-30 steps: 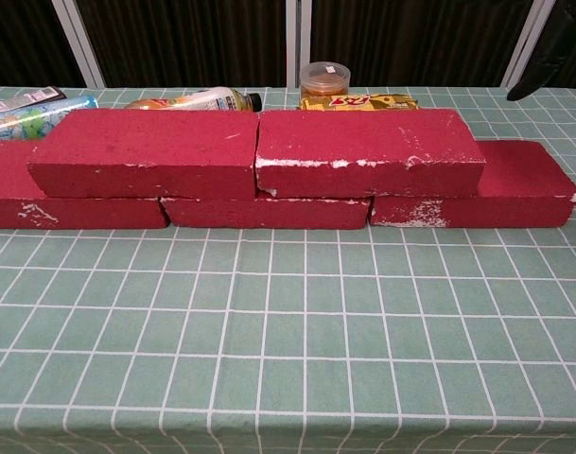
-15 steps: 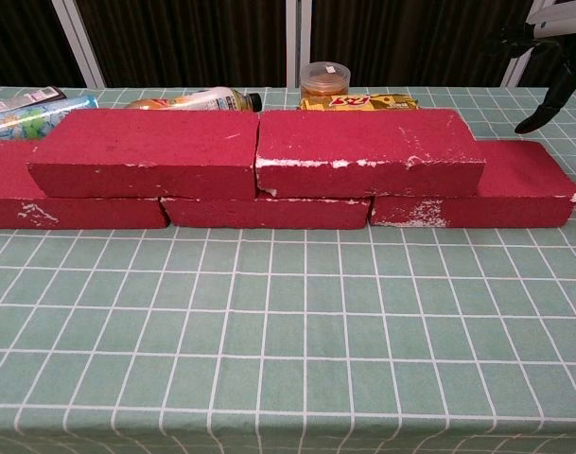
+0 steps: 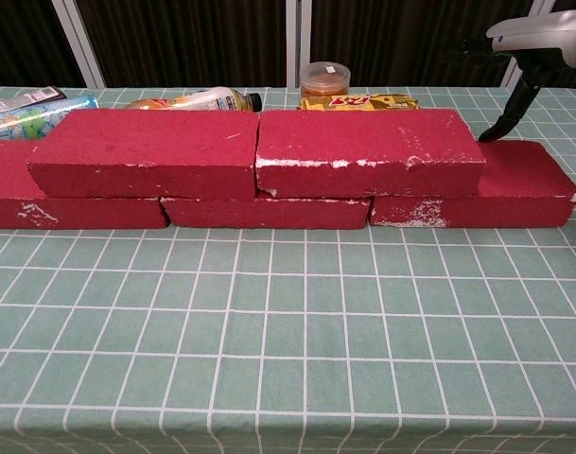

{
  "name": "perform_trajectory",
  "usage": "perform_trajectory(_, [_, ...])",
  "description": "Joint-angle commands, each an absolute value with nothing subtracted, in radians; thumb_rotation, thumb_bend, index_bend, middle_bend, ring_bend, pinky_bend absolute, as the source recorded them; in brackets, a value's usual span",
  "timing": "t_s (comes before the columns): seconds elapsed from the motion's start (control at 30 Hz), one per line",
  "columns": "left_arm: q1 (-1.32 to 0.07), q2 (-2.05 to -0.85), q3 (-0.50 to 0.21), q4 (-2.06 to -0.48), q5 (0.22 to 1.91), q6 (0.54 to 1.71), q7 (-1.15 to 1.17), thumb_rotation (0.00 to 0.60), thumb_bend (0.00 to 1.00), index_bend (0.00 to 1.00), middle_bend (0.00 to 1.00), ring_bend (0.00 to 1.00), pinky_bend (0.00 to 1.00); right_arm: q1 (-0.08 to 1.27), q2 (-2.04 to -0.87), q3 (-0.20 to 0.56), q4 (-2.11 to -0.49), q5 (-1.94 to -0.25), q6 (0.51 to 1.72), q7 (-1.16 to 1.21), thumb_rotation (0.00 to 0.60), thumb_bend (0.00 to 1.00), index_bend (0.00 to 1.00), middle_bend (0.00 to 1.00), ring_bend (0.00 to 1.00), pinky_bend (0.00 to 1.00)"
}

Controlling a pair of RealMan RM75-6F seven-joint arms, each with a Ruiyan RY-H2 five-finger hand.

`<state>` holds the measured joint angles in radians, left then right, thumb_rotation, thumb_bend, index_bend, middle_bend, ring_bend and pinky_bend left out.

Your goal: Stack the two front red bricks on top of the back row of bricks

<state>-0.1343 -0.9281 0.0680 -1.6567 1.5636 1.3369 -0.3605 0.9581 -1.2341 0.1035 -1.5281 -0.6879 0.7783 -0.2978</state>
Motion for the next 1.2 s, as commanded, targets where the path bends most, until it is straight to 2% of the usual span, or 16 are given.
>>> perform_trajectory(0.03, [-0.137, -0.919, 0.075, -1.663, 1.559, 1.319, -0.358, 0.600, 0.03, 0.00, 0.00, 0.00, 0.00, 0.962, -1.242, 0.107, -1.525, -0.681, 0.782, -0.309, 0.600, 0.07, 0.00, 0.00, 0.00, 0.00])
perform_trajectory(1.2, [-0.141, -0.910, 0.079, -1.673, 1.554, 1.295, -0.360, 0.600, 0.03, 0.00, 0.00, 0.00, 0.00, 0.964, -1.241, 0.121, -1.551, -0.653, 0.770, -0.333, 0.600, 0.07, 0.00, 0.00, 0.00, 0.00])
